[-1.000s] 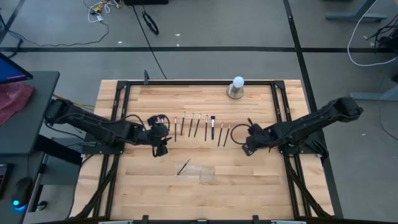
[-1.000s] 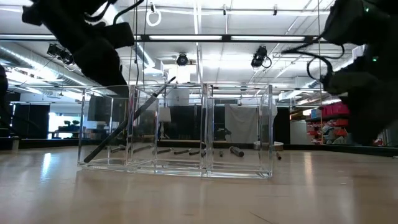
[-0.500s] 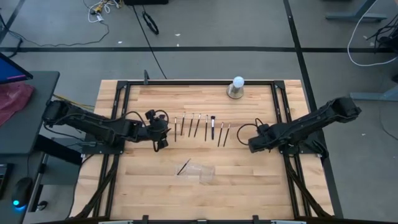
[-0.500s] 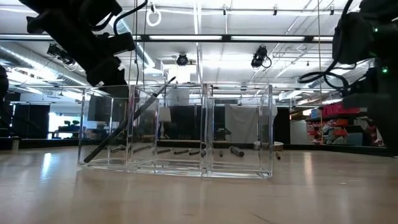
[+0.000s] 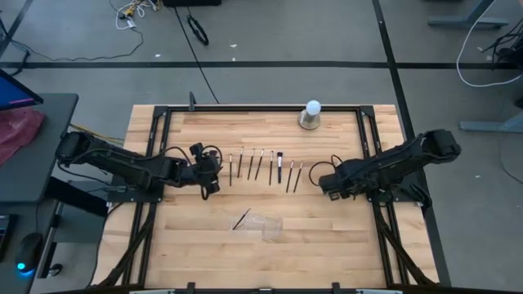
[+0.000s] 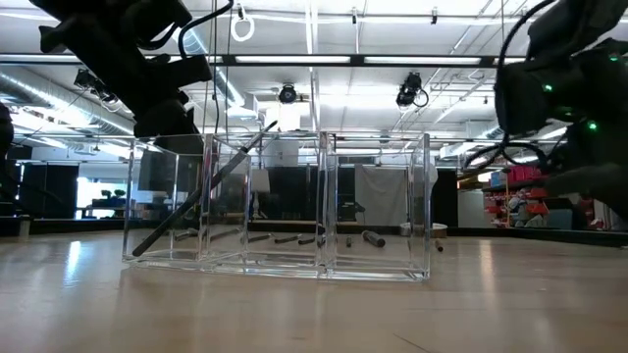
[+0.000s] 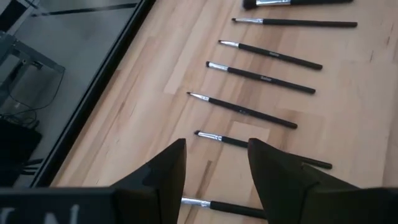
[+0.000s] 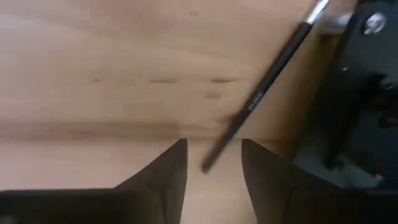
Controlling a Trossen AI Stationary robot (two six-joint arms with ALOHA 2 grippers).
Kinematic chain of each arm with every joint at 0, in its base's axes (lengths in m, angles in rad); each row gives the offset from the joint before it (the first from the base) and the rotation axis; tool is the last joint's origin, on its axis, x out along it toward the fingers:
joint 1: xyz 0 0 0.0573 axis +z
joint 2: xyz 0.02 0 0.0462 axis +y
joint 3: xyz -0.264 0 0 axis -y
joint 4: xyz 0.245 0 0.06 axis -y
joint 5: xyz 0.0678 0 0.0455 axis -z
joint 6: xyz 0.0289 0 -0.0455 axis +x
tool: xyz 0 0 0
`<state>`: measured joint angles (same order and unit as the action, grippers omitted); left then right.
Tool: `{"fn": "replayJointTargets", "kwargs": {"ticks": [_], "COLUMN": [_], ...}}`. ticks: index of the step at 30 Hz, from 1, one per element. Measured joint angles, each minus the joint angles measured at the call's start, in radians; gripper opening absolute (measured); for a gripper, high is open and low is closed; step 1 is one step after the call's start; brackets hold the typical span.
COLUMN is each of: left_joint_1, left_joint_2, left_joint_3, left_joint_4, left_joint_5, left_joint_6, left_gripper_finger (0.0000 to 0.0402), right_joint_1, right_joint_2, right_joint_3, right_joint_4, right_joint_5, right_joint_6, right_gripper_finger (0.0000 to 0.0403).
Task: Put items in baskets/containers
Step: Put the black eyeshadow brush into the transparent organizer
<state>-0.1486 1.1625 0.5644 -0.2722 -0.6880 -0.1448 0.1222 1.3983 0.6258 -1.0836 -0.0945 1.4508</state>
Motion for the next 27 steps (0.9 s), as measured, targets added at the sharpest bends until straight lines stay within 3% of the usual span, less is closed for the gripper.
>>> {"fn": "replayJointTargets", "kwargs": {"ticks": [6, 13, 19, 27], "left_joint_1": [0.0, 0.0, 0.0, 0.0], "left_joint_2": [0.0, 0.0, 0.0, 0.0], "left_joint_3": [0.0, 0.0, 0.0, 0.0], "left_joint_4": [-0.01, -0.009, 0.001, 0.022], "left_joint_5": [0.0, 0.0, 0.0, 0.0], "left_joint_6": [0.0, -0.001, -0.001, -0.001], "left_gripper_finger": [0.0179, 0.0179, 0.0179, 0.0179], "right_joint_1": [-0.003, 0.007, 0.007, 0.031], "right_joint_2": [0.004, 0.017, 0.045, 0.212], "right_joint_3": [0.002, 0.002, 0.003, 0.095], "right_joint_4": [0.008, 0.006, 0.006, -0.11], "right_joint_5": [-0.061, -0.055, -0.078, -0.102], "right_joint_6": [-0.064, -0.073, -0.105, -0.297], "right_gripper_finger": [0.011, 0.0009, 0.0003, 0.0001]}}
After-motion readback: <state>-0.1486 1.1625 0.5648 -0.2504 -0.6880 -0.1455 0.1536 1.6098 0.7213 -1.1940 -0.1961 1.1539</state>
